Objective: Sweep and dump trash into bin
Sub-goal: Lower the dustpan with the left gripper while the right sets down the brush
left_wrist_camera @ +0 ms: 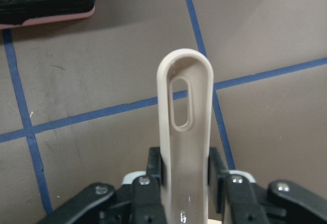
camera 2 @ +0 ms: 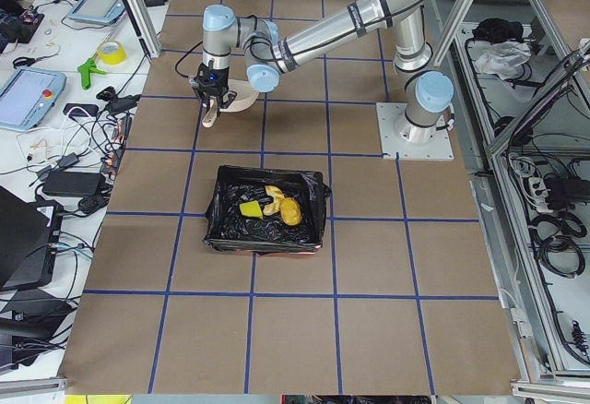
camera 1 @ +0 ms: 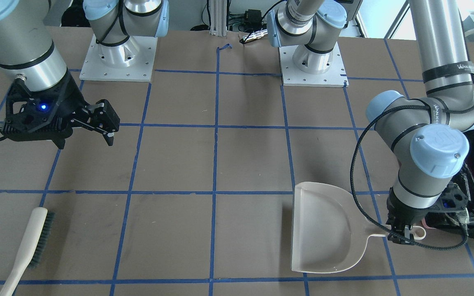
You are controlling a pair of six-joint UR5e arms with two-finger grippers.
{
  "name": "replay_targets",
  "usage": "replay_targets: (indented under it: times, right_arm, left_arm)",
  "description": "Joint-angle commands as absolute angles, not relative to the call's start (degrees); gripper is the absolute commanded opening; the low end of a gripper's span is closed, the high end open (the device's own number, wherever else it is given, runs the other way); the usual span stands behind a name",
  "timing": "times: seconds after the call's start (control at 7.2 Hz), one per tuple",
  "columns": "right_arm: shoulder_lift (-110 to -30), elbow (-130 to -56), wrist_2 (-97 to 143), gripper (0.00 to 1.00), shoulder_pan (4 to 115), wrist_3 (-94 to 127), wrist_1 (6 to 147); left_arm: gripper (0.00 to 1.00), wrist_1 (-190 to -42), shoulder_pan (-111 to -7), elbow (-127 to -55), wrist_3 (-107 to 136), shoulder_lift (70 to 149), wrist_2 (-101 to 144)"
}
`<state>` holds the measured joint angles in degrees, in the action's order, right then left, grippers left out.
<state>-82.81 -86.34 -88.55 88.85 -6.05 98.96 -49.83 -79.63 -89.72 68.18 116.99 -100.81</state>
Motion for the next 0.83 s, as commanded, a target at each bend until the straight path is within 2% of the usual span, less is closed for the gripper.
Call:
replay_targets:
  times: [0.0,0.69]
  right_arm:
    - [-82.79,-86.4,-88.51,1.0,88.86,-6.06,98.96]
    - [-82.79,-86.92,-88.51,1.0,88.86,-6.06,98.88]
  left_arm:
    - [0.0,-48.43,-80.77,-89.56,69.25,119.43,-100.64]
    - [0.0,-45.7,-83.23,-89.38,70.14,122.08,-100.72]
